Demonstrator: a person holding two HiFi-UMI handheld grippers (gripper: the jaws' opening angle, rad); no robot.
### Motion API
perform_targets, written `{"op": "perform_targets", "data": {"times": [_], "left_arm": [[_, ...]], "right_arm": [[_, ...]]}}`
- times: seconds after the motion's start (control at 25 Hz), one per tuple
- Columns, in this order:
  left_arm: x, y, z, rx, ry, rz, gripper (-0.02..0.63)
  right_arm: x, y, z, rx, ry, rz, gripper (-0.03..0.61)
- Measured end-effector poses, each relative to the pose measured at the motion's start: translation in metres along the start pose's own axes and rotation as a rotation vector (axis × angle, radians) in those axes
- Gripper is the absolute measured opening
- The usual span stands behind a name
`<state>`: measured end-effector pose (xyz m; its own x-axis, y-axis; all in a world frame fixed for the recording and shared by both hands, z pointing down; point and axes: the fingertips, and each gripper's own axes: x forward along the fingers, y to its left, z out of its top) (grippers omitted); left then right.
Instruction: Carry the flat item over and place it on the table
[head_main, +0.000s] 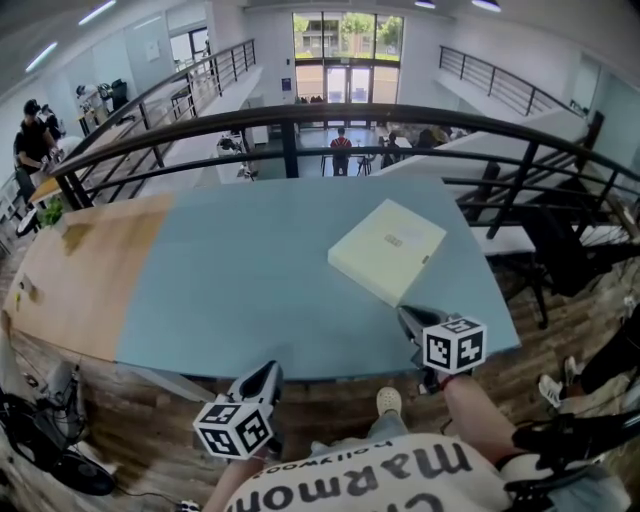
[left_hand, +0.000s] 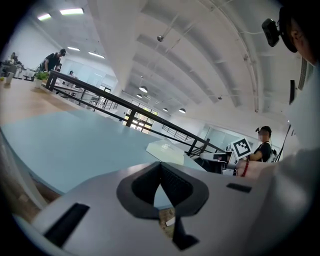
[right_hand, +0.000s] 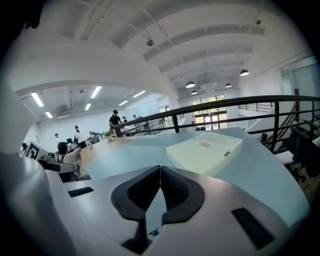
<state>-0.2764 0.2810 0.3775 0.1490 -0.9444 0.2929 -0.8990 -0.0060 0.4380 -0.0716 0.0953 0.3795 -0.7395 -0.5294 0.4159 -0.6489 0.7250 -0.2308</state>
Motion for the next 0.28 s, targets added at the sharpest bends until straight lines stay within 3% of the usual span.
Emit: {"op": "perform_targets", "data": {"times": [0.28], "left_arm": [[-0.0032, -0.0079, -0.0039, 0.01, 0.008, -0.018, 0.002]], "right_arm": [[-0.0116, 0.002, -0.0056, 0.001, 0.003, -0.007, 0.035]]}}
